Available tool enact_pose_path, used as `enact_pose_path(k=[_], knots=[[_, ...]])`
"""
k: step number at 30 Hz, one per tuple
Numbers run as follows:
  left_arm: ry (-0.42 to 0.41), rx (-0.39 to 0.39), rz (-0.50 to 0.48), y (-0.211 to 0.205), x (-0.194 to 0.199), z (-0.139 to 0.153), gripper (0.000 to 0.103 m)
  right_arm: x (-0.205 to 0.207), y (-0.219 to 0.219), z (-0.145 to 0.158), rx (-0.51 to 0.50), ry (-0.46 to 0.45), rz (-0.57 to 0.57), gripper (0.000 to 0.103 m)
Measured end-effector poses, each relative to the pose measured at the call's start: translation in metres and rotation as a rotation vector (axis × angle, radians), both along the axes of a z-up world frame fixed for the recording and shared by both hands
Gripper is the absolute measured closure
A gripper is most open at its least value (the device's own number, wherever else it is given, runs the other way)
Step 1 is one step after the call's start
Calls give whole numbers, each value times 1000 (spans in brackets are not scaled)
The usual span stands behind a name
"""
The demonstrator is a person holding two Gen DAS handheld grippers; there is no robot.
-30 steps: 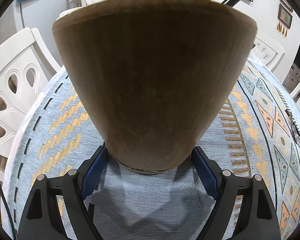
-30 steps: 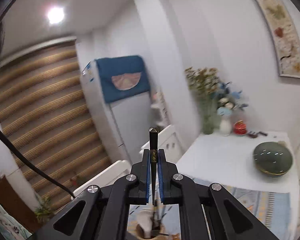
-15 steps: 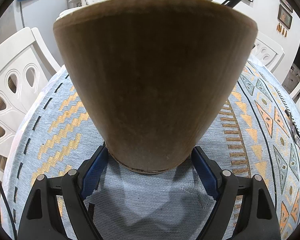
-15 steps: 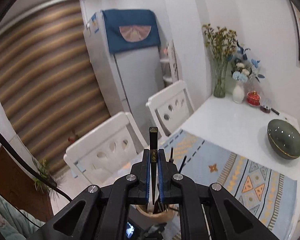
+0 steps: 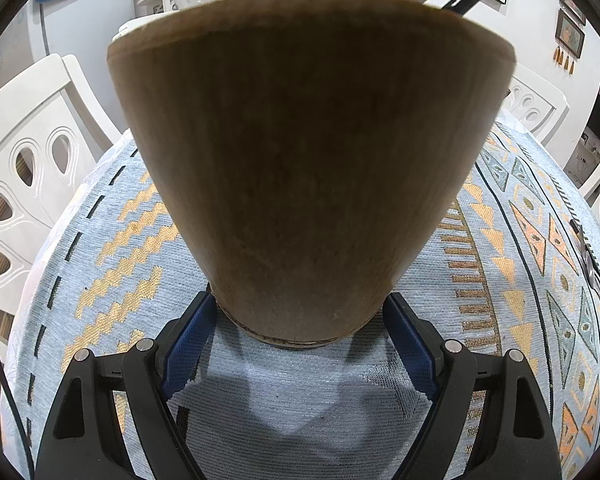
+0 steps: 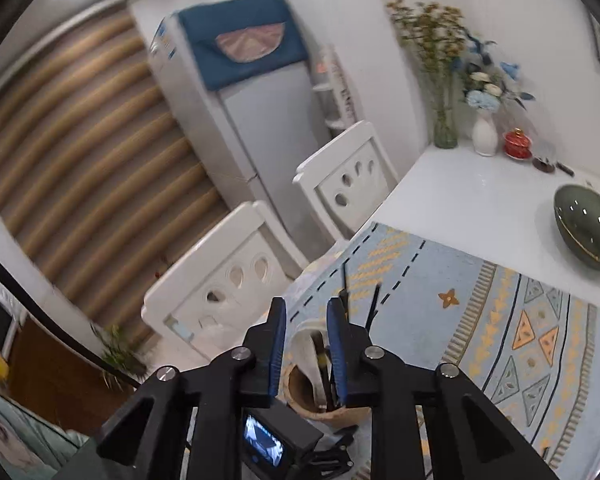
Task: Organize utensils
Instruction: 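Lower the chopstick into the cup and open the right tool, then move the open right tool back above the remaining utensils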
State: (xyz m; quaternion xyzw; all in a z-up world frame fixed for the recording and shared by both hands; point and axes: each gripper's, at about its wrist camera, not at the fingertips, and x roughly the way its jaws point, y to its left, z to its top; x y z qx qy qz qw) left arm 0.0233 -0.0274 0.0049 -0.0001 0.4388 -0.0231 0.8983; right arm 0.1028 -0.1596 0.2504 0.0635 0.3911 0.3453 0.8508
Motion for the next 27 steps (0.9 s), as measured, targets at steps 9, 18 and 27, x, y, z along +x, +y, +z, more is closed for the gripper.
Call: enact_pose_path(k=[9, 18, 27], knots=[[0, 1, 0, 0, -1, 1, 18, -6, -72, 28, 53, -77, -203, 72], [1, 8, 0, 0, 2, -1, 18, -30, -126, -30, -176, 21, -456, 63], [4, 16, 0, -7, 3, -1, 18, -53, -129, -180, -317, 319, -556, 63]])
